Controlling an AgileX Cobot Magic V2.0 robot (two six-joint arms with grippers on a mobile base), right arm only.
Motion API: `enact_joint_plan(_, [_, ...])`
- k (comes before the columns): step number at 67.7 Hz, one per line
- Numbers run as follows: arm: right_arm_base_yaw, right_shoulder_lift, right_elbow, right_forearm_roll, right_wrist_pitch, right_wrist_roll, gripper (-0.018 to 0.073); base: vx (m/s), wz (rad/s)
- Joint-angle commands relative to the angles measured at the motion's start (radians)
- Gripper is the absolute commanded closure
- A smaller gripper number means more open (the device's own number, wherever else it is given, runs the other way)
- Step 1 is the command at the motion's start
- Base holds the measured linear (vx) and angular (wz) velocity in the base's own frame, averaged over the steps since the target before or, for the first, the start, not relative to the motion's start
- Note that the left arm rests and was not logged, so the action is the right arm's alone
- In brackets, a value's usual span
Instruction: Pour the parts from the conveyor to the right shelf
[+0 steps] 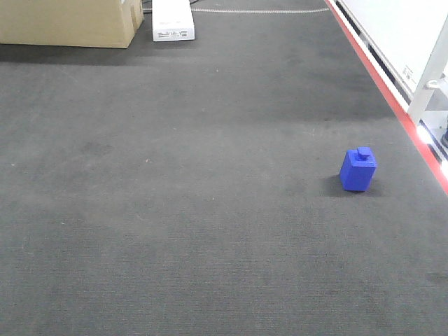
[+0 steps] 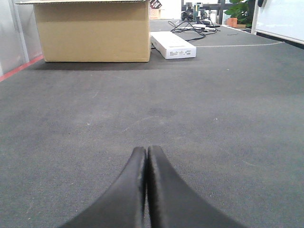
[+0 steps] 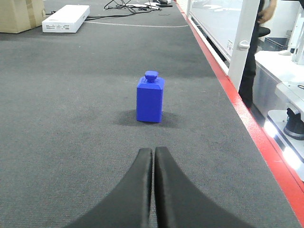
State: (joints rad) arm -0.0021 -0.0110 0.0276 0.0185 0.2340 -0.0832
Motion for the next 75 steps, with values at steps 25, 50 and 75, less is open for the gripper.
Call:
enact_joint_plan(25, [0.000, -0.018, 0.001, -0.010, -0.076, -0.010, 0.0569, 0.00, 0.00])
enact_joint_plan(50, [0.000, -0.018, 0.001, -0.010, -0.076, -0.010, 0.0569, 0.00, 0.00])
enact_joint_plan(75, [0.000, -0.018, 0.001, -0.011, -0.124, -0.010, 0.0569, 0.00, 0.00])
